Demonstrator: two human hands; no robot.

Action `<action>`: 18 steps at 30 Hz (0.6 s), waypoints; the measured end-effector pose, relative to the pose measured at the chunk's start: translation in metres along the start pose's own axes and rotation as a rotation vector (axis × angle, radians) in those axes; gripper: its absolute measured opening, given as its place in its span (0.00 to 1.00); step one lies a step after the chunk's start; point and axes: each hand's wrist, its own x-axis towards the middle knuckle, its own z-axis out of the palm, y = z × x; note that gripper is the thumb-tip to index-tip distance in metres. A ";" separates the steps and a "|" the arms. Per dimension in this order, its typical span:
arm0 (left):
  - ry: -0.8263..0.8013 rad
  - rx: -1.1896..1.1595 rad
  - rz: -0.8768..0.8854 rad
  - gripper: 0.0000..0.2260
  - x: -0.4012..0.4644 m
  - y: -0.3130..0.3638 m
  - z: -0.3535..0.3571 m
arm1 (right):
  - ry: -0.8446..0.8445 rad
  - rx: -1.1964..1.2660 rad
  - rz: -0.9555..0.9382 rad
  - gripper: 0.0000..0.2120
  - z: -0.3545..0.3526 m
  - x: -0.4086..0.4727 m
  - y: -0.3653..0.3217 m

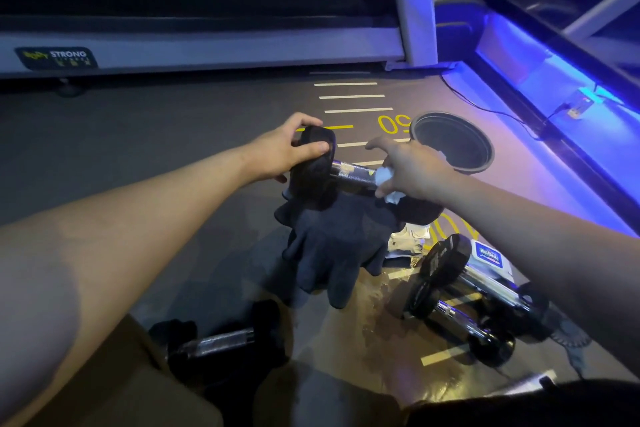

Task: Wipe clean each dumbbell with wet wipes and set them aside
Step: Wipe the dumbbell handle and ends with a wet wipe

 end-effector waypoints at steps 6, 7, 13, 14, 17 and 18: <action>-0.002 -0.002 0.001 0.20 0.002 0.000 0.001 | 0.024 0.150 -0.036 0.43 0.006 0.010 -0.019; -0.004 0.000 0.001 0.20 0.002 0.000 0.001 | 0.027 0.166 -0.040 0.42 0.006 0.011 -0.018; 0.004 0.015 -0.009 0.20 0.003 0.000 0.000 | 0.126 0.187 -0.062 0.33 -0.008 -0.002 0.005; 0.005 0.014 -0.008 0.20 0.003 0.000 0.000 | 0.158 0.201 -0.058 0.31 -0.011 -0.005 0.009; 0.004 0.004 -0.007 0.20 0.005 0.002 0.002 | 0.247 0.282 -0.051 0.24 -0.018 -0.013 0.021; 0.004 -0.002 -0.008 0.19 0.005 0.001 0.001 | 0.265 0.295 -0.055 0.22 -0.018 -0.014 0.023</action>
